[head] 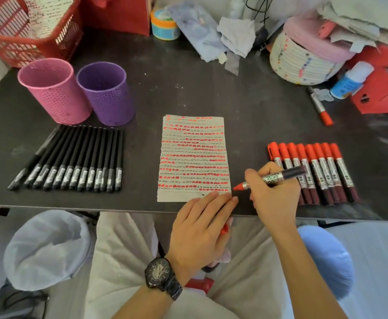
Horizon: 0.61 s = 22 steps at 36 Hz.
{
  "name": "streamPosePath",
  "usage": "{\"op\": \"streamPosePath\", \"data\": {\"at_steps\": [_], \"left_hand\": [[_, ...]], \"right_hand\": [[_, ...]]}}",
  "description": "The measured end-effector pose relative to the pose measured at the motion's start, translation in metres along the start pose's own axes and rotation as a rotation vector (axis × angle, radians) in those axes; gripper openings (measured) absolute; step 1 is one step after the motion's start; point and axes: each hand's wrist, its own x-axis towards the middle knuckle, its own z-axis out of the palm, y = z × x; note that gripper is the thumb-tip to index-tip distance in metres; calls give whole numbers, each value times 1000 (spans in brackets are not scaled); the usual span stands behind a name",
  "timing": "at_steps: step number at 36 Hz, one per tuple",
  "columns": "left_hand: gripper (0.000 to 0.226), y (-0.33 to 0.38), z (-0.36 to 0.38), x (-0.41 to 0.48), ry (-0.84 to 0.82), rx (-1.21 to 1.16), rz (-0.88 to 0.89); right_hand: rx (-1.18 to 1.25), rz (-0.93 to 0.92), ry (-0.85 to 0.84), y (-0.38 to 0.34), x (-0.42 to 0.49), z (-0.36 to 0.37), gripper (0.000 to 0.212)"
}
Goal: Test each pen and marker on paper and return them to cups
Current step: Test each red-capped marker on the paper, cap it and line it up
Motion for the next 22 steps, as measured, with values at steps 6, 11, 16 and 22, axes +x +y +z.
{"op": "streamPosePath", "data": {"at_steps": [6,11,16,22], "left_hand": [[36,0,1,1,17,3,-3],[35,0,0,1,19,5,1],[34,0,0,1,27,11,5],[33,-1,0,1,36,2,9]], "right_hand": [[-51,-45,-18,-1,-1,2,25],[-58,-30,-12,-1,-1,3,25],[-98,-39,-8,-1,0,4,24],[-119,-42,-12,-1,1,4,25]]}}
